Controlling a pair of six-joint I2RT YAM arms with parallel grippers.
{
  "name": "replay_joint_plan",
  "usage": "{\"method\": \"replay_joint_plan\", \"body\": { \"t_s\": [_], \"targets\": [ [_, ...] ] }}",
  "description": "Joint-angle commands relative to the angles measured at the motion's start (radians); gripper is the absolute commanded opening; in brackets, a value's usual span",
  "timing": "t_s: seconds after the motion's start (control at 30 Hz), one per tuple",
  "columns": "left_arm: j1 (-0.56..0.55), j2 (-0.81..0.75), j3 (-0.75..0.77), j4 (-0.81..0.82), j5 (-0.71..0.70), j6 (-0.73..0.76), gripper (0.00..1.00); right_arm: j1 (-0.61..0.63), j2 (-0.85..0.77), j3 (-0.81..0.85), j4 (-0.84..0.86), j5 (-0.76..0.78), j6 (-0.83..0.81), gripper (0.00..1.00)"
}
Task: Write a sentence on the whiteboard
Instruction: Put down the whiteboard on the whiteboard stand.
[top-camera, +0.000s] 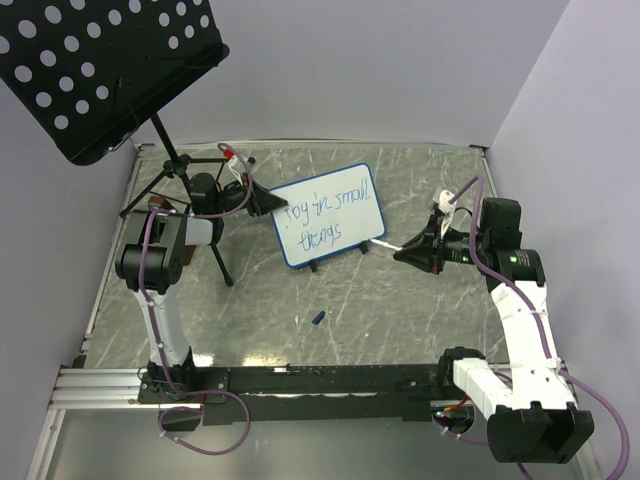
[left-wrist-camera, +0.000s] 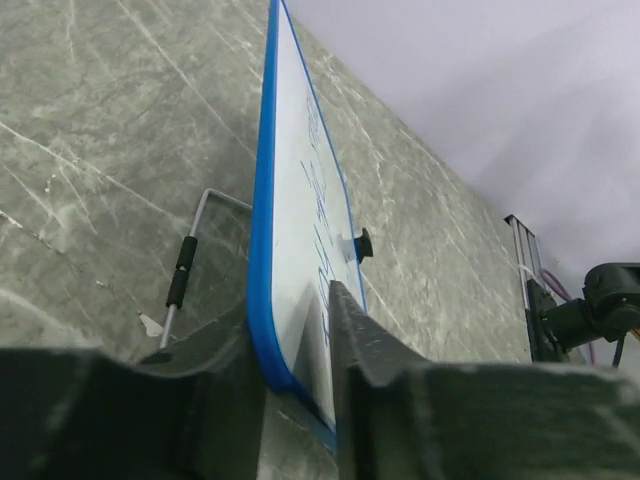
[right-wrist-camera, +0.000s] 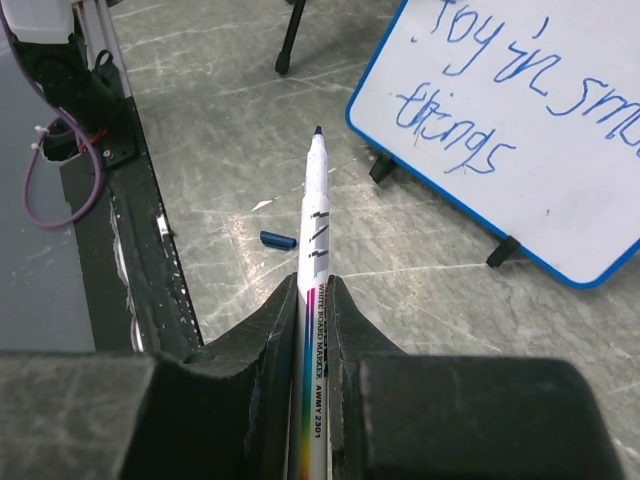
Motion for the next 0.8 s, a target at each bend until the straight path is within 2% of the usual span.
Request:
{"method": "replay_joint_plan", "body": {
  "t_s": [0.0,0.3,0.4,0.47,0.6,0.63,0.73,0.77],
  "targets": [
    [0.032,-0.044,-0.02,-0.025,-0.011,0.081,0.37,-0.007,-0.003,-0.002,0.019,-0.022,-0.023,0.0],
    [0.032,-0.064,-0.023,-0.014,-0.013,0.078,0.41,-0.007,-0.003,-0.002,0.017,-0.025,-0.021,0.0],
    [0.032,-0.088,-0.02,-0.034,-0.025,0.084,0.47,-0.007,0.0,-0.002,0.017,-0.023,-0.024,0.0],
    [0.032,-0.116,-0.019,-0.054,-0.053,0.102,0.56,-0.007,0.002,0.0,0.016,-0.023,-0.024,0.0],
    [0.032,-0.167,0.011,-0.207,-0.148,0.182,0.69,-0.005,-0.001,0.0,0.014,-0.025,-0.026,0.0],
    [0.032,-0.182,0.014,-0.259,-0.171,0.203,0.76,-0.007,-0.001,-0.002,0.016,-0.025,-0.024,0.0],
    [0.032,-0.211,0.029,-0.34,-0.25,0.243,0.79,-0.007,-0.003,-0.002,0.016,-0.025,-0.026,0.0],
    [0.031,-0.219,0.032,-0.359,-0.264,0.252,0.83,-0.007,-0.004,-0.002,0.016,-0.025,-0.026,0.0]
  ]
}}
